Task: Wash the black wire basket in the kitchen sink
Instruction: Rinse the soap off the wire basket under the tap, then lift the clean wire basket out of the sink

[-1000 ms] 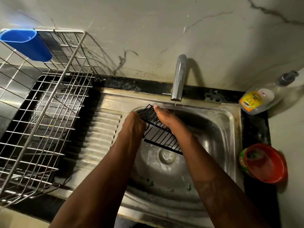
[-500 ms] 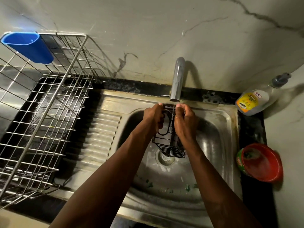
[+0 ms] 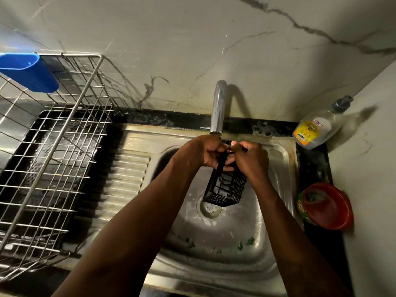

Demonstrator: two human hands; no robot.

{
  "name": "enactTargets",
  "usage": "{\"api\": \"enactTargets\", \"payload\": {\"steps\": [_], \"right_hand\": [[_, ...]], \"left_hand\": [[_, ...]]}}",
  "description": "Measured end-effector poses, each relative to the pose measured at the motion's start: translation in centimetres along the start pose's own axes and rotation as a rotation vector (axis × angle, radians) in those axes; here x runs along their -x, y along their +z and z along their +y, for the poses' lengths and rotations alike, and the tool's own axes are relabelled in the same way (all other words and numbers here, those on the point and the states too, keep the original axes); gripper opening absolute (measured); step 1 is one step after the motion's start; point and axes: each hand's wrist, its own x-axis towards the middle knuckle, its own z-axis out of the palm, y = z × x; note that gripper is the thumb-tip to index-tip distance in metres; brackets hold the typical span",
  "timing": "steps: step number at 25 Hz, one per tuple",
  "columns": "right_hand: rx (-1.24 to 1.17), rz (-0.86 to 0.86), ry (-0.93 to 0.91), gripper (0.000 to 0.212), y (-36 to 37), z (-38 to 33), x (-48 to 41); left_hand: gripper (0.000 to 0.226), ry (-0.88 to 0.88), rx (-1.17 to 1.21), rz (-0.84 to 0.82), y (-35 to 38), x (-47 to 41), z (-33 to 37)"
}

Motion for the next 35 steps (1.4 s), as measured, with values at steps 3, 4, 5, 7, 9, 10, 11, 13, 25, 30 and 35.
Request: {"api": "enactTargets", "payload": {"steps": [3, 4, 5, 7, 9, 10, 11, 13, 25, 30, 35], "right_hand": [[-0.022, 0.018, 0.037, 0.037, 0.2, 0.0, 0.3], [-0.010, 0.014, 0.045, 0.037, 0.4, -0.2, 0.4], [0.007, 0.010, 0.049, 0.037, 0.4, -0.4, 0.4], [0.032, 0.000, 0.061, 0.038, 0.4, -0.9, 0.2], [0.018, -0.001, 0.020, 0.036, 0.5, -1.2, -0.7], [-0.015, -0.002, -0.032, 0.032, 0.6, -1.4, -1.2], [-0.068, -0.008, -0.104, 0.026, 0.8, -1.7, -1.8], [-0.150, -0.036, -0.277, 0.010, 1.0, -2.7, -2.6], [-0.104, -0.520, -0.343, 0.054, 1.4, -7.4, -6.3], [-0.540, -0.377, -0.104, 0.013, -0.1, -5.3, -4.6], [-0.663, -0.281, -0.043, 0.023, -0.5, -4.0, -1.1]], "left_hand": [[0.029, 0.020, -0.171, 0.103, -0.8, 0.4, -0.4], [0.027, 0.065, -0.212, 0.163, -0.8, 0.5, -0.7], [0.024, 0.131, -0.245, 0.256, -0.6, 0.6, -1.0], [0.023, 0.269, -0.282, 0.467, -0.2, 0.6, -2.0], [0.033, 0.355, -0.283, 0.562, -0.1, 0.3, -3.0], [0.035, 0.388, -0.300, 0.577, -0.2, 0.2, -3.4], [0.034, 0.417, -0.341, 0.598, -0.3, 0.3, -3.8], [0.033, 0.470, -0.491, 0.653, -0.6, 0.4, -3.9], [0.057, 0.709, -0.641, 0.630, -3.2, 2.5, -3.3], [0.020, 0.732, -0.345, 0.563, -5.5, 4.6, -3.5], [0.021, 0.719, -0.192, 0.576, -8.6, 6.6, -3.3]]}}
